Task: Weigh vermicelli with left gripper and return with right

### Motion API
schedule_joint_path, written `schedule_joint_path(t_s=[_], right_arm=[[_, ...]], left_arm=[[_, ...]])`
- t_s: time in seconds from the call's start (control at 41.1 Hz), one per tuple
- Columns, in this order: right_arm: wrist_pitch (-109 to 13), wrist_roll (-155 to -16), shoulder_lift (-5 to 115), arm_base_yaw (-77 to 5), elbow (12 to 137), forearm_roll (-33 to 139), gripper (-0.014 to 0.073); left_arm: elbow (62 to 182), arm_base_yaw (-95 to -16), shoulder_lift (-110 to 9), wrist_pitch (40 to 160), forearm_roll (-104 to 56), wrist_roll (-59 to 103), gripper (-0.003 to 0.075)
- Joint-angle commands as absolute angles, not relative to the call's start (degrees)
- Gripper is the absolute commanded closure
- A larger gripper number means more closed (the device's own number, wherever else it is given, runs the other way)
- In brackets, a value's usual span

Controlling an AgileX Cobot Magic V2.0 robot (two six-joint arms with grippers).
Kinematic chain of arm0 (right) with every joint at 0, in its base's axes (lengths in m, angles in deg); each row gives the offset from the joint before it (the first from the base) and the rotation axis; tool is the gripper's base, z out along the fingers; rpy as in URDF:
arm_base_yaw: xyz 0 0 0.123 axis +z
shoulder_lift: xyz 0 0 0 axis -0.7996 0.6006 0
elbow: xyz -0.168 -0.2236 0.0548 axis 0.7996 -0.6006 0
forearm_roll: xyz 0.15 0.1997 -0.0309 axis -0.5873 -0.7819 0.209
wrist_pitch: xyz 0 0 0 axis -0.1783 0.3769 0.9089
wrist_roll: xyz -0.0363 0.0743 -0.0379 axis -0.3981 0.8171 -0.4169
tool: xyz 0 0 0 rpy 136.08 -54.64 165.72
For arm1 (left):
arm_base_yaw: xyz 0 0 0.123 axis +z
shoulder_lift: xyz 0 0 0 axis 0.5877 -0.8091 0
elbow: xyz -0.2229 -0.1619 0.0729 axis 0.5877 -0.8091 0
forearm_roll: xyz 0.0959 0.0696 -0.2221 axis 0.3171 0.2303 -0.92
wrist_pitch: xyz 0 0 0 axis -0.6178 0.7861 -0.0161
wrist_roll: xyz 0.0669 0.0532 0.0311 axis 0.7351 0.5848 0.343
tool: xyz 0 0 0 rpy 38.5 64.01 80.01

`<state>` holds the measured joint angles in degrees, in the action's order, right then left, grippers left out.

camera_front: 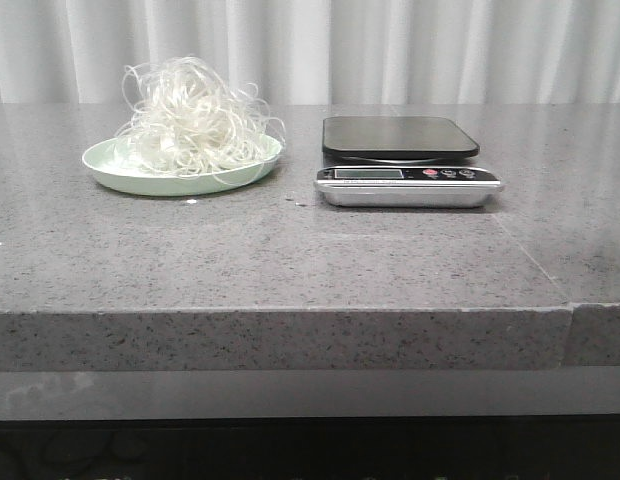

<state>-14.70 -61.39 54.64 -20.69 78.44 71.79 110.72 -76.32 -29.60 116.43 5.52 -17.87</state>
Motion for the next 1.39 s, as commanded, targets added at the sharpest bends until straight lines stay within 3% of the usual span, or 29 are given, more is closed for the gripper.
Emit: schedule_joint_path(t_s=[0.0, 0.414, 0.56, 0.731, 0.926, 1.364], right_arm=[[-18.7, -60.9, 47.4, -20.9, 74.6, 72.2, 0.0132], [-12.0, -61.1, 30.6, -20.9, 63.2, 72.3, 0.0144], [-11.8, -61.1, 29.9, -20.9, 62.7, 72.4, 0.0288], [-11.8, -61.1, 29.9, -20.9, 62.7, 72.4, 0.0439], [-11.7, -61.1, 29.9, -20.9, 62.7, 72.7, 0.0435], [-11.5, -61.1, 29.9, -20.9, 62.7, 72.8, 0.0435]], left_arm=[[112.2, -76.5, -29.5, 112.0, 5.5, -18.5, 0.025], [112.2, -76.5, -29.5, 112.1, 5.5, -18.5, 0.0251], [112.2, -76.5, -29.5, 112.1, 5.5, -18.5, 0.028], [112.2, -76.5, -29.5, 112.1, 5.5, -18.5, 0.0428], [112.2, -76.5, -29.5, 112.2, 5.5, -18.5, 0.0583], [112.2, -76.5, -29.5, 112.2, 5.5, -18.5, 0.0577]])
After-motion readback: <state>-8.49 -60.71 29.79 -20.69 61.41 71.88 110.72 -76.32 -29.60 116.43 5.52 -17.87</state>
